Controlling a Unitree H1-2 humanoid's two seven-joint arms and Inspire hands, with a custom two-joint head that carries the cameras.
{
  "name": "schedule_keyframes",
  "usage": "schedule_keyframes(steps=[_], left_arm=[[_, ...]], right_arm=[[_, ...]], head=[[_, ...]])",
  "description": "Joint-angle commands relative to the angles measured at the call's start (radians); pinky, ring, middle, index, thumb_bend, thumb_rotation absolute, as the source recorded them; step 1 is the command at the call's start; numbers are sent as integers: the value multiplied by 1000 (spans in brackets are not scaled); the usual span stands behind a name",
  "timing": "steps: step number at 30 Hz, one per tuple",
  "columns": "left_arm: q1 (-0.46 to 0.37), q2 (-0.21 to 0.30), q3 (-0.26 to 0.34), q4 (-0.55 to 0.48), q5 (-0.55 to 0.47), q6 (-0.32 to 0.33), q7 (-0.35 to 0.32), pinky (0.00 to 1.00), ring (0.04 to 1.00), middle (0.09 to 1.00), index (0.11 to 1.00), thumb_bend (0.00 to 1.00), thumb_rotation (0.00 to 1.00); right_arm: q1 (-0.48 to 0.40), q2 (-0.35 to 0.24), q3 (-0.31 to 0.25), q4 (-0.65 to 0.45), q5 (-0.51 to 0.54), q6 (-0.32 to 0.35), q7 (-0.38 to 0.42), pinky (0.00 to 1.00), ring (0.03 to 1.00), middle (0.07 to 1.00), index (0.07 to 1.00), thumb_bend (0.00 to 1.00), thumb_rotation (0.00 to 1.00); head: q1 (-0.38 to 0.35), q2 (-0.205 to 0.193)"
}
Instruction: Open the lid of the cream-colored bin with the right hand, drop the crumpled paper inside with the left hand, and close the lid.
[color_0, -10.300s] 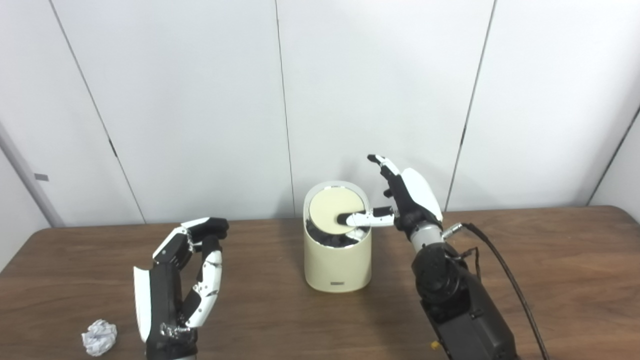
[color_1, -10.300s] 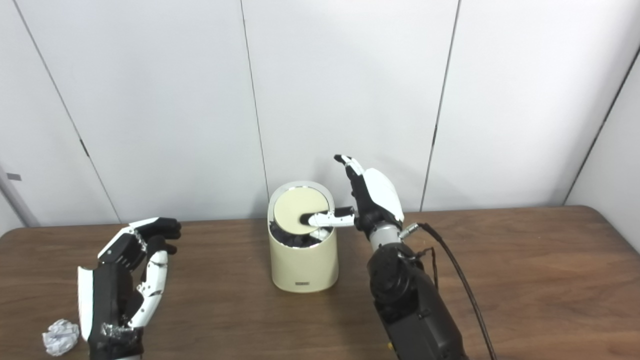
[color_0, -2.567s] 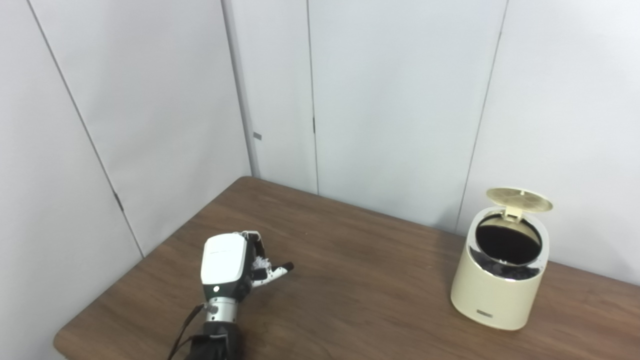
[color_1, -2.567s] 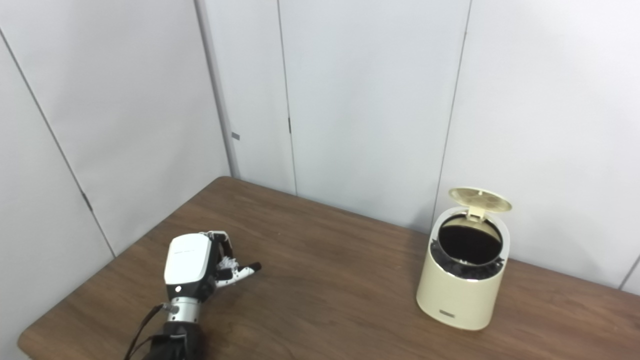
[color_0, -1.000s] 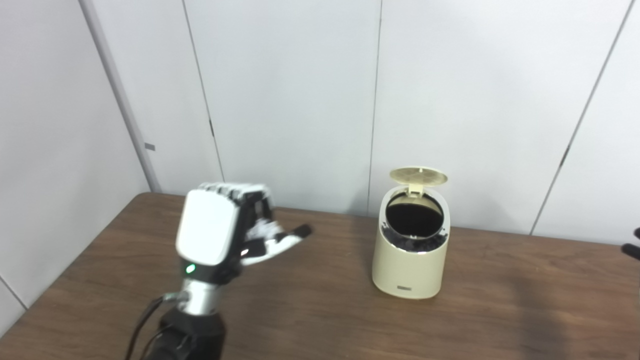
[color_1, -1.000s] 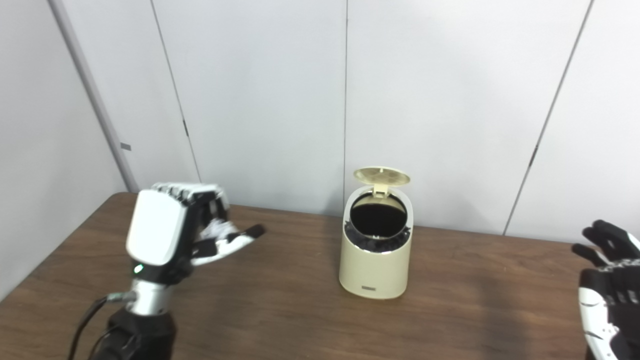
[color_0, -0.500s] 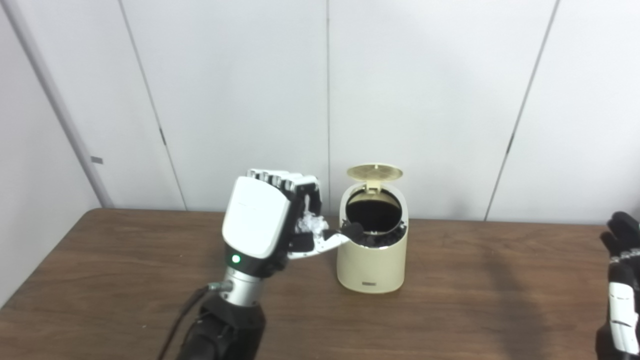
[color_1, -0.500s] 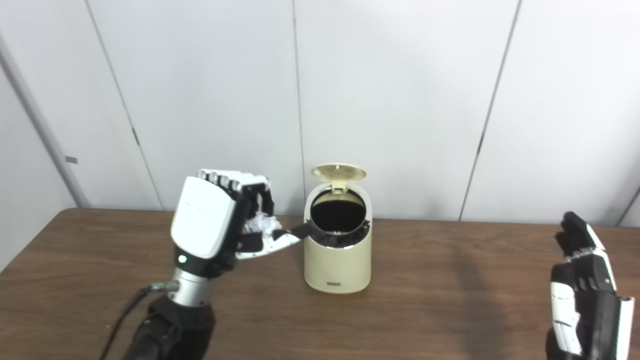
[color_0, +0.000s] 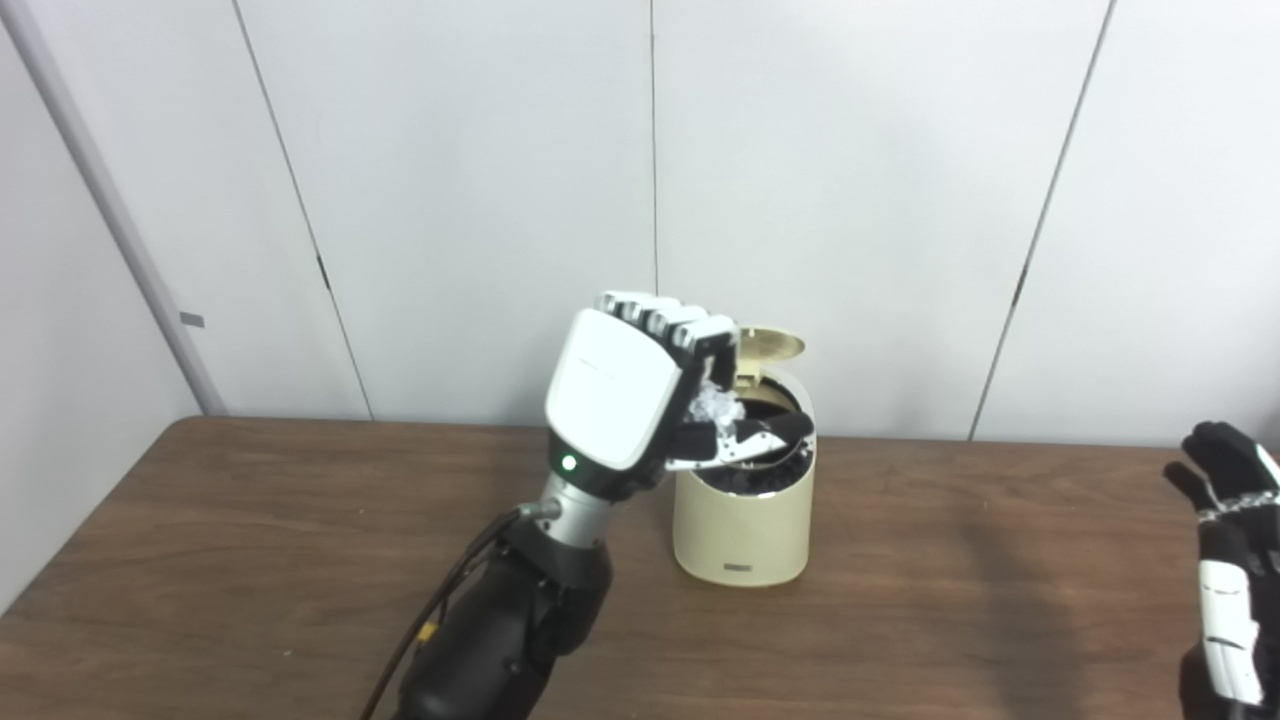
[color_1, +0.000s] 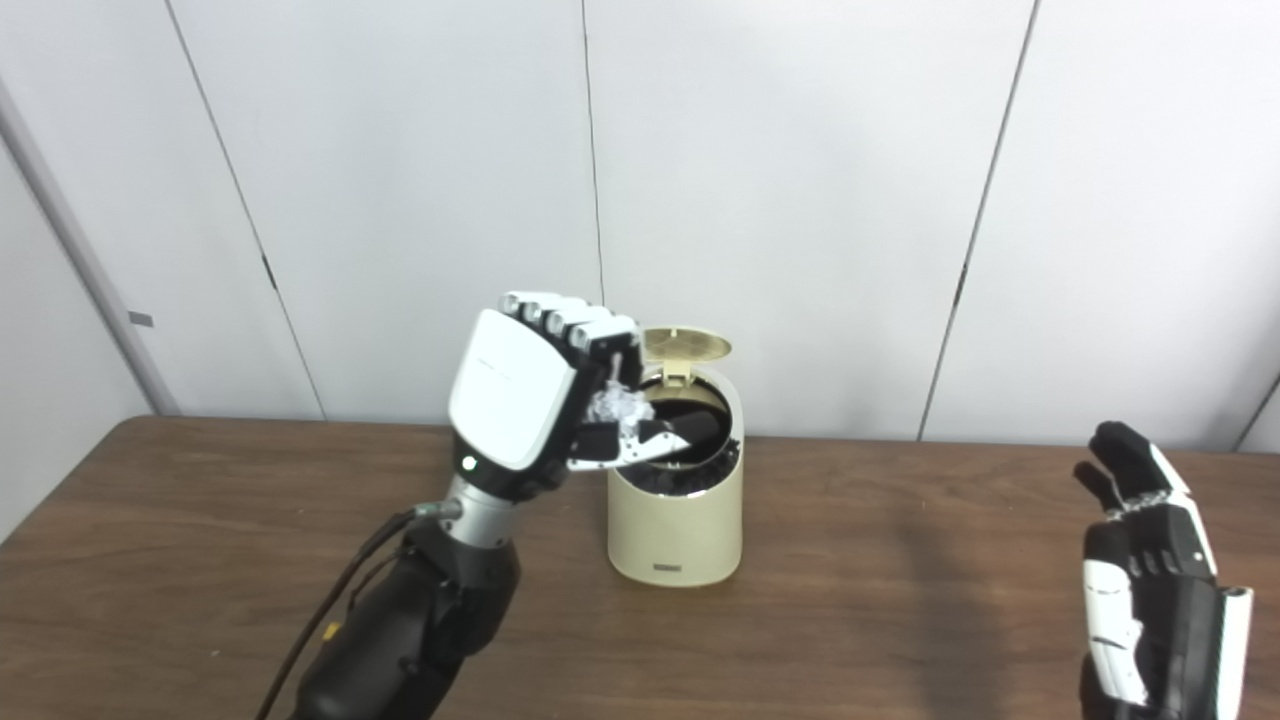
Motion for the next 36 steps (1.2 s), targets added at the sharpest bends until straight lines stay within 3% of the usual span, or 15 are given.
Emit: schedule_keyframes(steps=[1, 7, 15, 31, 36], left_arm=[[-70, 2, -7, 26, 8, 2, 54, 65, 88, 136, 176, 596, 510], [-123, -3, -37, 140, -7, 14, 77, 65, 84, 128, 158, 613, 480], [-193, 2, -83, 301, -4, 21, 142, 66, 77, 122, 155, 581, 535], [-259, -7, -171, 497, -30, -3, 275, 54, 81, 128, 159, 581, 493], [-264, -8, -184, 516, -39, 0, 285, 66, 96, 146, 183, 608, 534]], right_arm=[[-11, 2, 3, -33, -14, -37, -4, 803, 854, 839, 787, 258, 656], [-4, 7, 10, -39, -33, -37, -16, 804, 850, 838, 788, 237, 648], [0, 19, 22, -38, -32, -37, -20, 820, 858, 839, 787, 242, 643], [24, 33, 42, -72, -61, -36, -45, 799, 831, 817, 762, 273, 669], [28, 44, 47, -88, -72, -34, -48, 787, 823, 813, 760, 269, 658]], head=[[-4, -1], [-11, 1], [-31, -5], [-63, -4], [-77, -4]])
